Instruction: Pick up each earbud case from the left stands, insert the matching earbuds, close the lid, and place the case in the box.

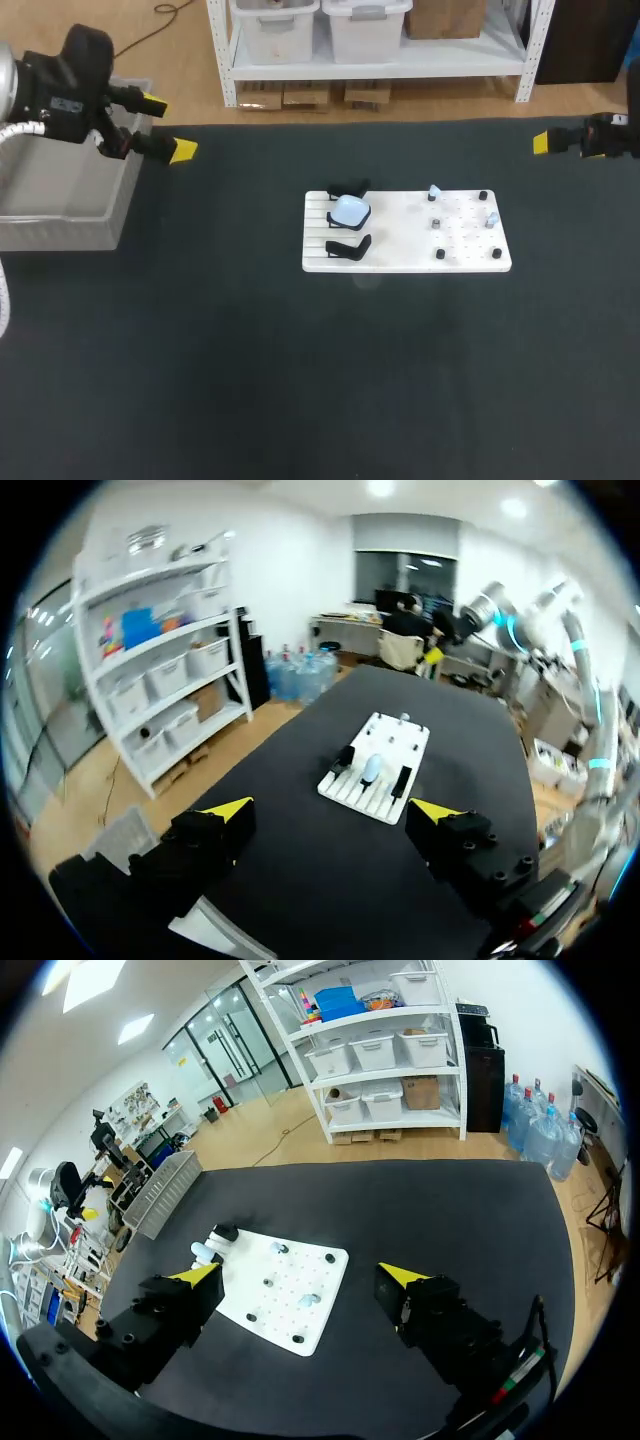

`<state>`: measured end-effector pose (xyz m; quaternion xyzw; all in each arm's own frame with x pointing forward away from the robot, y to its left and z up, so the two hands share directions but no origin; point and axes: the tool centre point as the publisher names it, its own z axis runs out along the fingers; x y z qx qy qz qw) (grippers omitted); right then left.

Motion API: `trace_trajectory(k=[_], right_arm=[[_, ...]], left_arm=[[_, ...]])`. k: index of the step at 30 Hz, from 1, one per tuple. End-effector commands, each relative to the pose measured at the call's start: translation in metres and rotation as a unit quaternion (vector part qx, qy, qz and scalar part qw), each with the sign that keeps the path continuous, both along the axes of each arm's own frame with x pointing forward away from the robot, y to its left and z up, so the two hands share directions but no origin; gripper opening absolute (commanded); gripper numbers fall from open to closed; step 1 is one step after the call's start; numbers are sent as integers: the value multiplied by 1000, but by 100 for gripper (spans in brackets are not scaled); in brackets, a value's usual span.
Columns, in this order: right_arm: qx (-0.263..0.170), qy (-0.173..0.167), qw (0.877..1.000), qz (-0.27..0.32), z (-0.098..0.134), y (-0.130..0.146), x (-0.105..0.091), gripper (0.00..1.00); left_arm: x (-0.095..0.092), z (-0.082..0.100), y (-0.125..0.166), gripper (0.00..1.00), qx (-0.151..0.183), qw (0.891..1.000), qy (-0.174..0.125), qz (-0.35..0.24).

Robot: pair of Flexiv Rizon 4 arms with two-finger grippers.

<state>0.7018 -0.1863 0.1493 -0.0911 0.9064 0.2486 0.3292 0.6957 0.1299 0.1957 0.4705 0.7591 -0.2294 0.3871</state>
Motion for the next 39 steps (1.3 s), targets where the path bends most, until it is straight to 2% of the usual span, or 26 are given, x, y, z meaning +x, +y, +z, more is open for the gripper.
trace_trajectory(k=[1,2,8,13,19,26,33,39], right_arm=[[-1,0,1000,0,0,0,0,100],[-1,0,1000,0,0,0,0,100],[-1,0,1000,0,0,0,0,100],[-1,0,1000,0,0,0,0,100],[-1,0,1000,0,0,0,0,100],[-1,0,1000,0,0,0,0,100],[-1,0,1000,0,0,0,0,100],[-1,0,1000,0,0,0,0,100]], left_arm=[[16,-9,-11,100,11,993,13,-118],[17,-12,-14,100,6,990,16,-143],[22,-28,-33,100,10,979,1,-202],[25,-42,-53,100,22,974,-11,-224],[28,-58,-72,100,32,968,-7,-250],[28,-77,-88,100,29,966,31,-253],[21,-94,-100,100,22,969,34,-244],[16,-106,-111,100,-1,969,34,-243]])
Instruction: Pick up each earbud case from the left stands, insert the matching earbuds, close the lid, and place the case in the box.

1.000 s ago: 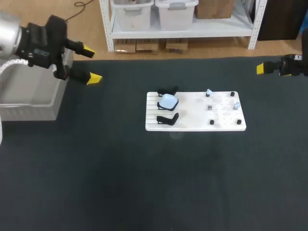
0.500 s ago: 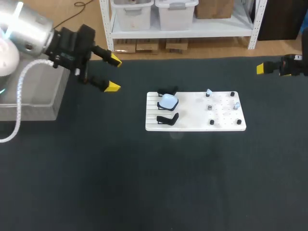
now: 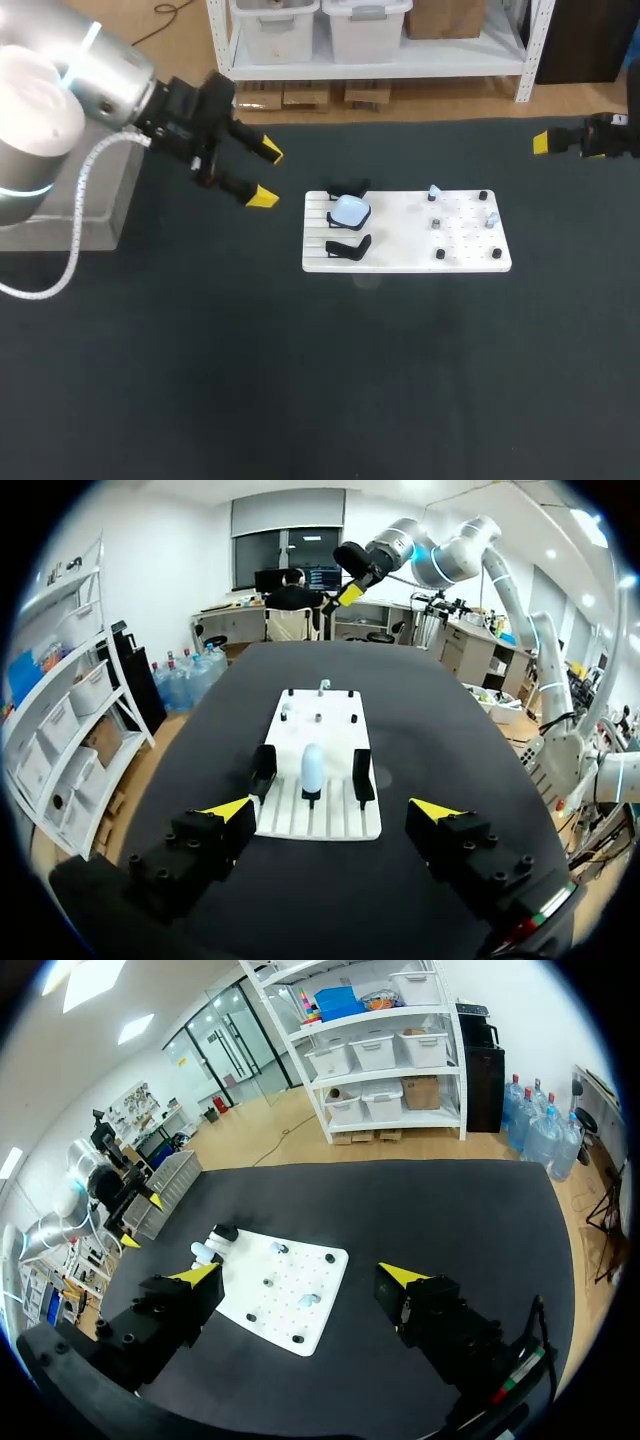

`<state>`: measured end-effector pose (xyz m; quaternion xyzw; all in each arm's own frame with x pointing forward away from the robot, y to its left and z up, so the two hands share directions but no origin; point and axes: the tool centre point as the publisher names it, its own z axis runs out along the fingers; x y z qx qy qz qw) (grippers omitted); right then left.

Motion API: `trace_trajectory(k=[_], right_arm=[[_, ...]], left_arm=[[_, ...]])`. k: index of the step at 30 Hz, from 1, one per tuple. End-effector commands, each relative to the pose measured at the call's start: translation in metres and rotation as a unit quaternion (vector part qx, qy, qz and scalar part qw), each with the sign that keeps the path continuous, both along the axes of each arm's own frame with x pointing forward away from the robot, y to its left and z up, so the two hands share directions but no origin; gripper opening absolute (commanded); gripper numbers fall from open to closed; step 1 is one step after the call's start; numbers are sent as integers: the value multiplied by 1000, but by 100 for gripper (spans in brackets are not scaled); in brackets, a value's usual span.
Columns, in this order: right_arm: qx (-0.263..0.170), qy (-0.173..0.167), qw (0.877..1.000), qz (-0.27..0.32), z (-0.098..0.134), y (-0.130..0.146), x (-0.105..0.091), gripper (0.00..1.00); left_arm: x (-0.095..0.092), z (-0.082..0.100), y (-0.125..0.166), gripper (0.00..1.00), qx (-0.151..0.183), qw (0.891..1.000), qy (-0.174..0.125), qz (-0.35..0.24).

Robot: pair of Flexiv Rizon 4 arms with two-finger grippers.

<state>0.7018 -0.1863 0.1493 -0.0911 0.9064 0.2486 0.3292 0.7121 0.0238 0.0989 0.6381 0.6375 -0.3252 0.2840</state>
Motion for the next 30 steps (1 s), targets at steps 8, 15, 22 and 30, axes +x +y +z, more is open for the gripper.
trace_trajectory(k=[8,15,22,30], right_arm=[[-1,0,1000,0,0,0,0,100],[-1,0,1000,0,0,0,0,100],[-1,0,1000,0,0,0,0,100],[-1,0,1000,0,0,0,0,100]], left_arm=[[-11,-30,-22,100,-41,999,7,13],[-12,-41,-41,100,-50,999,-8,16],[-12,-44,-53,100,-56,998,-14,7],[-5,-53,-57,100,-57,998,-9,4]])
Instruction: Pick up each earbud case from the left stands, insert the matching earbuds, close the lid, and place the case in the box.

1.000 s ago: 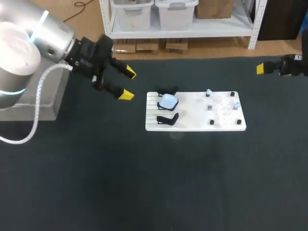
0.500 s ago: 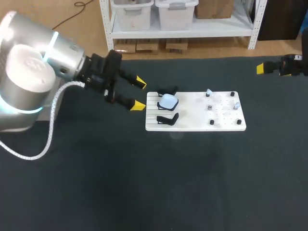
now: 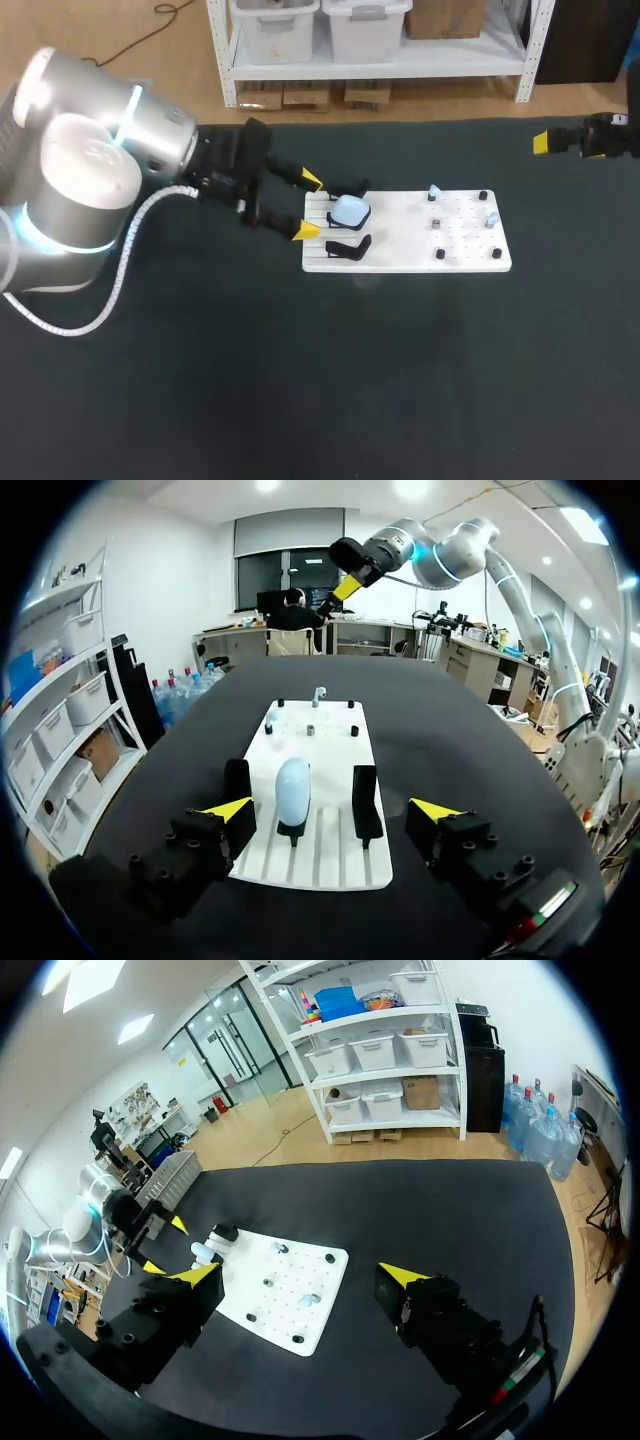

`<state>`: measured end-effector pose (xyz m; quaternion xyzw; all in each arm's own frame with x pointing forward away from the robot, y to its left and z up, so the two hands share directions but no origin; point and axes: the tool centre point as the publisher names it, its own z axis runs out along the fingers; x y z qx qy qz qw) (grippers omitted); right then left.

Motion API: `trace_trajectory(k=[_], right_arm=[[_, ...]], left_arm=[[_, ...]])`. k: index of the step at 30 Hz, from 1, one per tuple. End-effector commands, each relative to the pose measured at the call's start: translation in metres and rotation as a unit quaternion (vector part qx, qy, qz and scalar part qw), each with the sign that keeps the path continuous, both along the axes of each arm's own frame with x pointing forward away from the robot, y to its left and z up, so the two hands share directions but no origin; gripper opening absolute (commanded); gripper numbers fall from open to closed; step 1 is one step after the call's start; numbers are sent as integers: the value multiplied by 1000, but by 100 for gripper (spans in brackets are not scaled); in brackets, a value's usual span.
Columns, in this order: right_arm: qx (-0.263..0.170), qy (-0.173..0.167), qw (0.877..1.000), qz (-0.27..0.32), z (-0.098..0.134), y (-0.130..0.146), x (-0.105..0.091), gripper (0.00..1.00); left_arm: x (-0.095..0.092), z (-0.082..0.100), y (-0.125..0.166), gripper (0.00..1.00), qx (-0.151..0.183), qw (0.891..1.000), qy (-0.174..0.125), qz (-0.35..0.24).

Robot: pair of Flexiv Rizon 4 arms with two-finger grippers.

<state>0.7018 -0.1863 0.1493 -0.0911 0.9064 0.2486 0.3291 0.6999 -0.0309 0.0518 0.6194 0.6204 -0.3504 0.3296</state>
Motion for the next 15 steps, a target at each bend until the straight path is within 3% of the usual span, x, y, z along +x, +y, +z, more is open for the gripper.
trace_trajectory(k=[1,11,15], right_arm=[[-1,0,1000,0,0,0,0,100],[-1,0,1000,0,0,0,0,100],[-1,0,1000,0,0,0,0,100]], left_arm=[[9,-8,-3,100,-2,1000,4,-5],[21,-17,-4,100,-5,1000,9,-2],[23,-18,-6,91,-8,1000,13,-4]])
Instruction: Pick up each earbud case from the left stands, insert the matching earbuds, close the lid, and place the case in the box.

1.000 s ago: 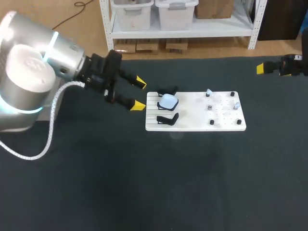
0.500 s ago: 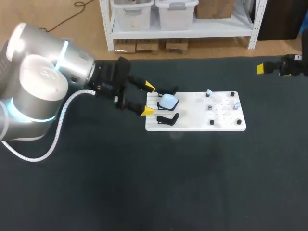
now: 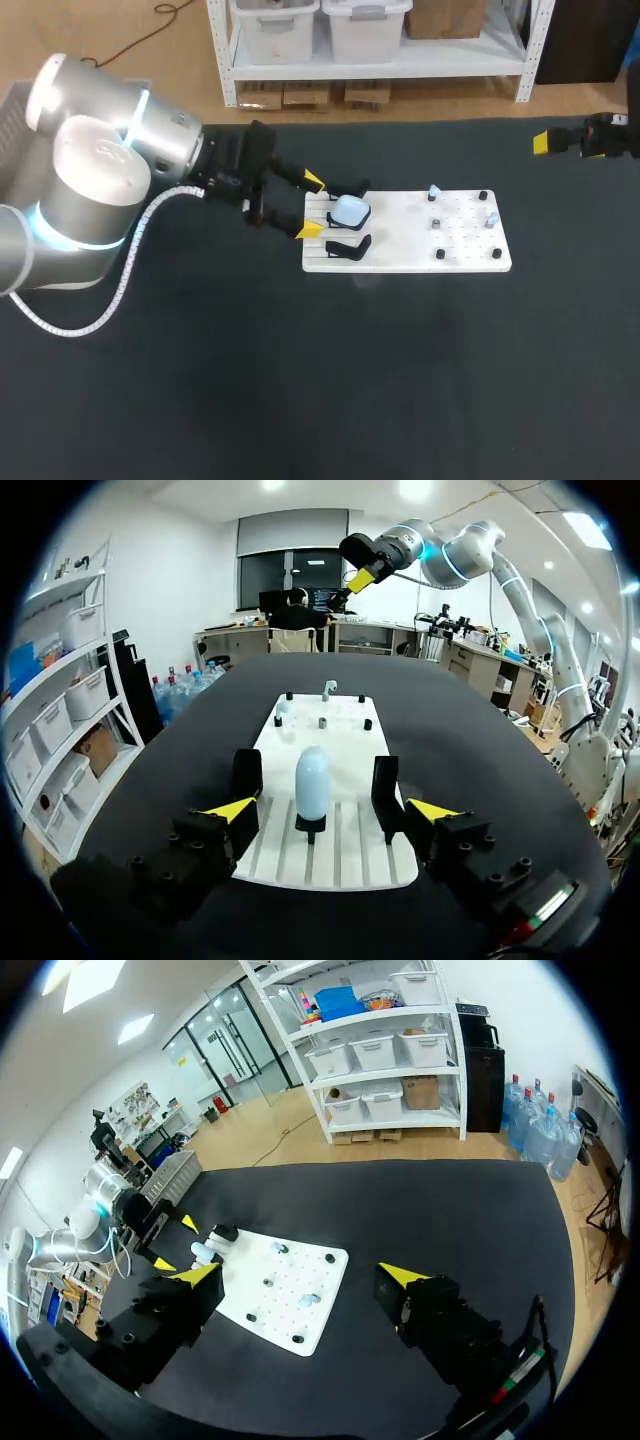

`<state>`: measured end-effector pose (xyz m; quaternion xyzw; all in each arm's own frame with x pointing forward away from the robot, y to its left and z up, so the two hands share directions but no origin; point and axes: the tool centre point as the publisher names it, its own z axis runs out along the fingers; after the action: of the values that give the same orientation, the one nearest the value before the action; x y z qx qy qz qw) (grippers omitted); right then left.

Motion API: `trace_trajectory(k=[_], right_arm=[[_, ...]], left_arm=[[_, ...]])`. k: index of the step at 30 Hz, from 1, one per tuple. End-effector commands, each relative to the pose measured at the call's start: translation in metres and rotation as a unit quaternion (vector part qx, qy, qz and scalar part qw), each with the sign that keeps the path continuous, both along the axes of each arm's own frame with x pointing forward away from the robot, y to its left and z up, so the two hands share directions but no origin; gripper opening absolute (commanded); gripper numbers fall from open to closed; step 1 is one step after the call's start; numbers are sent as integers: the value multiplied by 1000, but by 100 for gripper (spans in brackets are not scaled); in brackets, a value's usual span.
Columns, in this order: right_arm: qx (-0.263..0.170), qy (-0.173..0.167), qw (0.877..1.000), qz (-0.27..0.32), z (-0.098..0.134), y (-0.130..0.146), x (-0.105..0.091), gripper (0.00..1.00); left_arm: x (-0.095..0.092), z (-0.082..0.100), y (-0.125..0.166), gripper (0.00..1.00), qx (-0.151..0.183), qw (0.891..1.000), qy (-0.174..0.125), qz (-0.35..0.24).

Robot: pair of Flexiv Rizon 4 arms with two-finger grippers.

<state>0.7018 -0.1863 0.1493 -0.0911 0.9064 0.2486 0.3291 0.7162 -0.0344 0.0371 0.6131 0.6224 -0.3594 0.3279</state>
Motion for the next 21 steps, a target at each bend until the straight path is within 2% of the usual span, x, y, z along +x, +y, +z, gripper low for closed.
trace_trajectory(k=[1,21], right_arm=[[-1,0,1000,0,0,0,0,100],[-1,0,1000,0,0,0,0,100]], left_arm=[[7,-4,-3,91,-3,1000,4,-6],[7,-17,-17,81,-4,1000,13,-6]])
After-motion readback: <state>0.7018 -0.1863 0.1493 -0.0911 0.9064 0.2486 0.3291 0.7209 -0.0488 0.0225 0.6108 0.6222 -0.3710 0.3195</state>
